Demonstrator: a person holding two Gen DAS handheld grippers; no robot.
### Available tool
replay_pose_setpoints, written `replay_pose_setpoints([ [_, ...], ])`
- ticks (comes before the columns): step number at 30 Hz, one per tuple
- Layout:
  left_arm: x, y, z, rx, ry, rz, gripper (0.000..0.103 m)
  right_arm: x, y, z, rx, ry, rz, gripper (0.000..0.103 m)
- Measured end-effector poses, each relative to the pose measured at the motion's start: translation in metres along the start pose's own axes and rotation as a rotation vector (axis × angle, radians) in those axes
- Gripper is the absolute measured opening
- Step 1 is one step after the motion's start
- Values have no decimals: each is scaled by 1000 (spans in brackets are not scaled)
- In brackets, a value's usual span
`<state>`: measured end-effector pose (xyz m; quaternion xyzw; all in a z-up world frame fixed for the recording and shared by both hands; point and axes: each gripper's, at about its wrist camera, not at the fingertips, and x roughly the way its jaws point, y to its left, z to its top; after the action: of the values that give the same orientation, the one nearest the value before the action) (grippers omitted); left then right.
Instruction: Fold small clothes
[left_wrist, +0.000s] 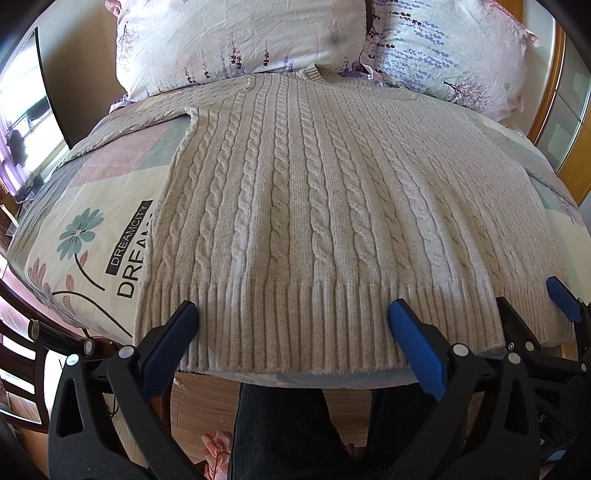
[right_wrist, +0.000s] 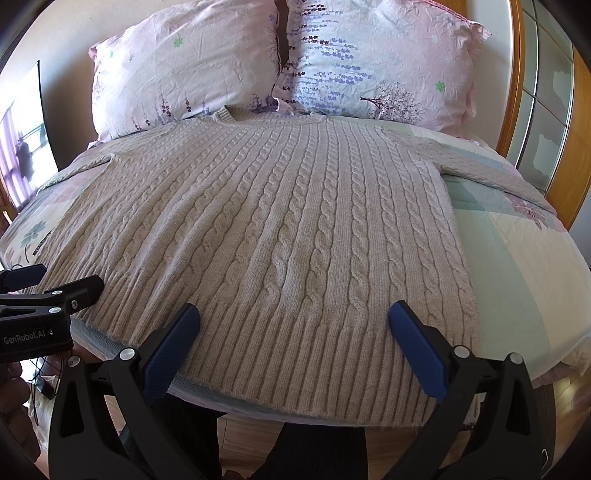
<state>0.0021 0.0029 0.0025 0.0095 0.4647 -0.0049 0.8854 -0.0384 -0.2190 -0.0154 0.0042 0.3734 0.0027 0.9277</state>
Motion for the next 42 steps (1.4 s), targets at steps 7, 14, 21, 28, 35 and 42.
replay_pose_setpoints([
  [7, 0, -1, 2, 0, -1, 0, 101, 0, 0, 0, 0, 1, 0, 102],
  [14, 0, -1, 2, 1, -2, 0, 101, 0, 0, 0, 0, 2, 0, 102],
  [21, 0, 0, 2, 2, -3, 1, 101, 2, 3, -1, -1, 2, 0, 102],
  [28, -5, -3, 7, 4, 7, 0, 101, 0, 0, 1, -8, 13, 3, 102],
  [35, -1, -3, 9, 12, 3, -1, 101, -1, -4, -5, -45, -50, 44, 102],
  [42, -15, 29, 33, -22, -75, -36, 101, -12, -111, 49, 182, -109, 134, 102],
])
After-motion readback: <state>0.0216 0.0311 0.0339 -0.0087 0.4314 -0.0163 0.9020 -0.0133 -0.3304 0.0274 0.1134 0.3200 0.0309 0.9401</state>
